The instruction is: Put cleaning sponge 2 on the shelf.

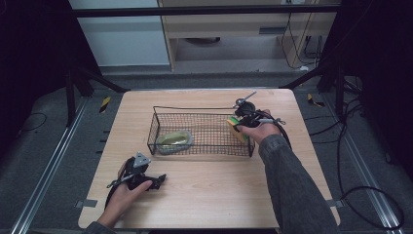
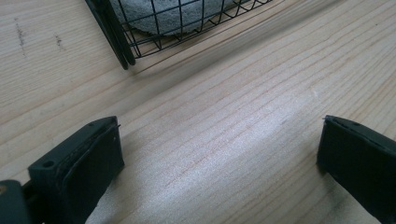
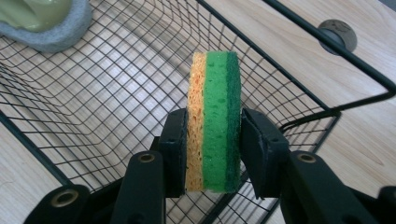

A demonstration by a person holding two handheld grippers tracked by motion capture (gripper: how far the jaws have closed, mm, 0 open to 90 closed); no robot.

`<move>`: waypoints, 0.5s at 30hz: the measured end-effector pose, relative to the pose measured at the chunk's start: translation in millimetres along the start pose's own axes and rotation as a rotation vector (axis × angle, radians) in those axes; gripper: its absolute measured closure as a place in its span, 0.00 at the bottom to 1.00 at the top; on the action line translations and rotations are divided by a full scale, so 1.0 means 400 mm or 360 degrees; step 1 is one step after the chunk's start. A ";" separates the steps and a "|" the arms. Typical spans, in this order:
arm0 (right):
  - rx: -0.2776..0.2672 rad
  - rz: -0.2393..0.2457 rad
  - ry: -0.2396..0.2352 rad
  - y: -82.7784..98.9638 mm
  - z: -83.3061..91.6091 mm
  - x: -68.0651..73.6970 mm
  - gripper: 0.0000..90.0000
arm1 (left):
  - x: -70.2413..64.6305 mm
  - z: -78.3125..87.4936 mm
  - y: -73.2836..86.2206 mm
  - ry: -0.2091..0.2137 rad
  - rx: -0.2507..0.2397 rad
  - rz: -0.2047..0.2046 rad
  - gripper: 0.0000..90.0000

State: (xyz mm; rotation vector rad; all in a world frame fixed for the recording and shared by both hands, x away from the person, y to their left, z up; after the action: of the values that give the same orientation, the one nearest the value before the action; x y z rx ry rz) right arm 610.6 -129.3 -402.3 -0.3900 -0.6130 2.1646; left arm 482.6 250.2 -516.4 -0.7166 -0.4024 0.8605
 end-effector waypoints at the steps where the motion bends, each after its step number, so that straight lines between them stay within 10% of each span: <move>1: 0.0001 -0.0002 -0.0007 -0.001 -0.002 0.004 0.69 | 0.000 0.000 0.000 0.0000 0.0000 -0.0001 0.00; 15: 0.0037 0.0022 -0.0092 -0.023 -0.046 0.066 0.61 | 0.000 0.000 0.000 0.0001 0.0000 -0.0001 0.00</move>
State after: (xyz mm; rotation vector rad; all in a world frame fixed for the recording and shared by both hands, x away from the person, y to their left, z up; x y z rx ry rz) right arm 609.1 -98.2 -414.2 -0.3211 -0.6183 2.2007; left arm 482.6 250.3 -516.4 -0.7166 -0.4021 0.8597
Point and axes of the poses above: each handheld gripper's, and its own axes: z roughly backward along the jaws, y roughly out of its underside, x roughly to its left, the point moved 1 cm from there along -z, roughly forward along the jaws, and after that the axes turned 2 degrees about -z, right-handed, at the moved point
